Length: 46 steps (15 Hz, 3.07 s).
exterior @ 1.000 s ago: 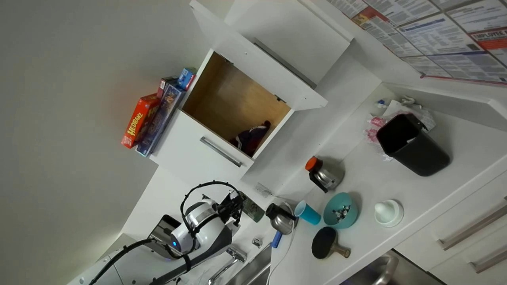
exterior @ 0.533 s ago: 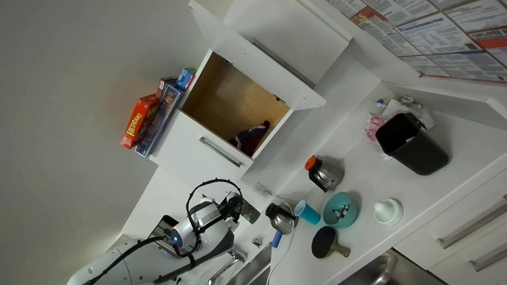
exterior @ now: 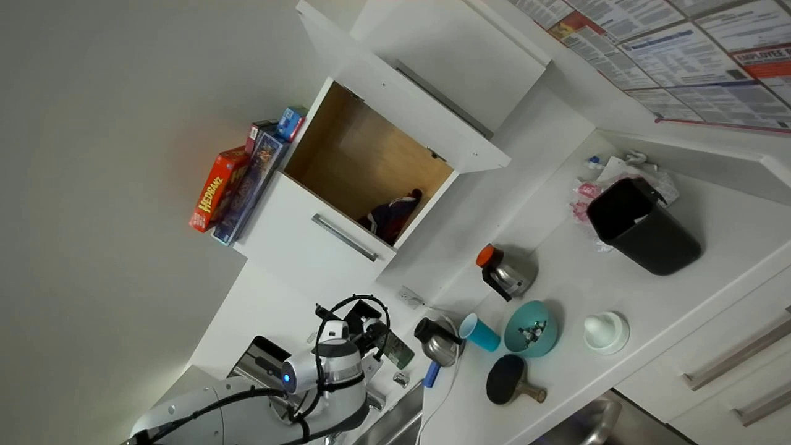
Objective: Take the can from the cabinet and put it on the counter
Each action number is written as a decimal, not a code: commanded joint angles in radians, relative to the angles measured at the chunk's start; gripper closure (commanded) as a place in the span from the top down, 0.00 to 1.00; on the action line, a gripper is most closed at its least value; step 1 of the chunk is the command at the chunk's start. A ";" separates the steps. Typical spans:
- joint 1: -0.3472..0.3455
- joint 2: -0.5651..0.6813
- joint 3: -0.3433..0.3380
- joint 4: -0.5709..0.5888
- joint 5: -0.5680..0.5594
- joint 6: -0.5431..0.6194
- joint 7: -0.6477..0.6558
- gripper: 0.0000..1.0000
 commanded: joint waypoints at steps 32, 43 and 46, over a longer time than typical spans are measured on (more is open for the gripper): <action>0.082 0.350 0.143 0.035 0.842 0.105 -0.817 0.48; 0.100 0.399 0.142 0.224 0.808 0.096 -0.921 0.48; 0.109 0.435 0.144 0.282 0.807 0.096 -0.931 0.48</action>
